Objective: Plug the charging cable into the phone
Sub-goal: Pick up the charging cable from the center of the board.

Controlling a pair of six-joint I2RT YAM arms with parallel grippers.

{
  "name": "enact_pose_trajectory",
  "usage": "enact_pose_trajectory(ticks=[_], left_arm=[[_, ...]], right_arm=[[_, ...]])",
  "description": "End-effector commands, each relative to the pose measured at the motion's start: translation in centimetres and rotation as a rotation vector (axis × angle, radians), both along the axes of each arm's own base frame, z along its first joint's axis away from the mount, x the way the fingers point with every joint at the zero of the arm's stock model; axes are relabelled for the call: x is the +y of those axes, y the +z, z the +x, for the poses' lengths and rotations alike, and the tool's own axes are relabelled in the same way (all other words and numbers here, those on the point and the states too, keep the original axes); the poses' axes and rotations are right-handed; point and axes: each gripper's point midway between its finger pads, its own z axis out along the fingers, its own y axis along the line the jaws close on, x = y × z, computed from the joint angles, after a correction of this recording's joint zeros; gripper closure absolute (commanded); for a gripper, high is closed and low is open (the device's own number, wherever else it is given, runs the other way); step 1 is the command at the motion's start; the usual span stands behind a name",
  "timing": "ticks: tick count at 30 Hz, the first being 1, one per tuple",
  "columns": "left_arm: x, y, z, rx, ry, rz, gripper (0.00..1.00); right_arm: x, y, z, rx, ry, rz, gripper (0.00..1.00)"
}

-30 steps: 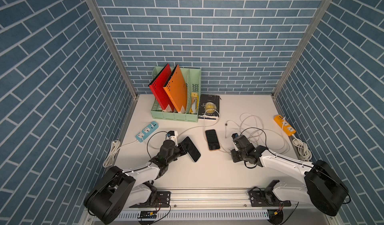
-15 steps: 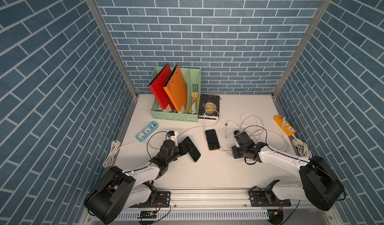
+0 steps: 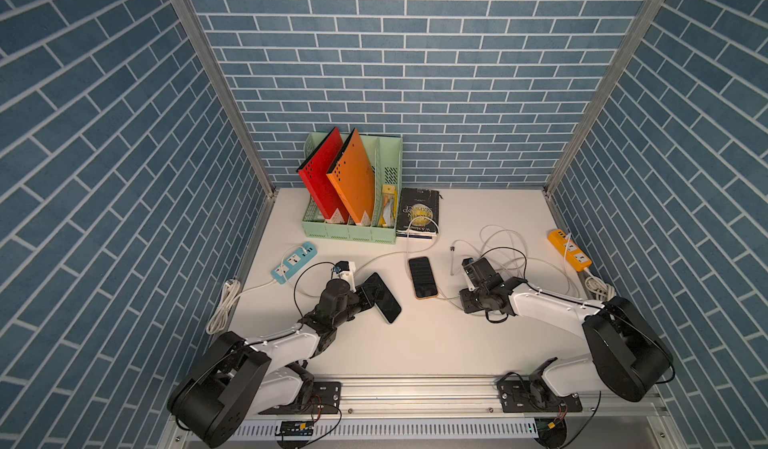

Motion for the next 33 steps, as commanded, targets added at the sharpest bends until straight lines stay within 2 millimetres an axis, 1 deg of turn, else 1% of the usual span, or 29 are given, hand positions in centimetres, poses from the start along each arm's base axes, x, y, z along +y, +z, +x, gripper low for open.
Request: enact_pose_trajectory(ticks=[1,9,15,19,22,24,26,30,33], left_arm=[[0.5,-0.7,0.0,0.008,0.004,0.051,1.0],[0.5,-0.8,0.1,0.008,0.004,0.053,1.0],[0.6,-1.0,0.0,0.011,0.002,0.056,1.0],[0.6,-1.0,-0.1,0.012,0.002,0.059,1.0],[0.7,-1.0,-0.1,0.013,0.004,0.059,1.0],[0.6,-0.9,-0.1,0.011,0.003,0.058,1.0],[0.6,-0.8,0.0,0.009,0.004,0.057,1.0],[0.6,-0.7,-0.1,0.011,0.005,0.058,1.0],[0.6,-0.4,0.0,0.003,0.005,0.058,1.0]], right_arm=[[1.1,0.4,1.0,-0.017,0.037,0.021,0.63],[1.1,-0.3,1.0,0.0,0.049,0.01,0.68],[1.3,-0.9,0.7,0.02,0.062,0.007,0.74],[1.3,-0.8,0.6,0.023,0.065,0.011,0.8],[1.4,-0.5,0.5,0.021,0.068,0.024,0.87],[1.7,-0.1,0.6,0.016,0.069,0.035,0.95],[1.9,0.3,0.8,0.013,0.072,0.045,1.0],[2.2,1.4,0.8,0.0,0.08,0.07,1.0],[3.1,3.0,0.3,0.0,0.106,0.128,1.0]])
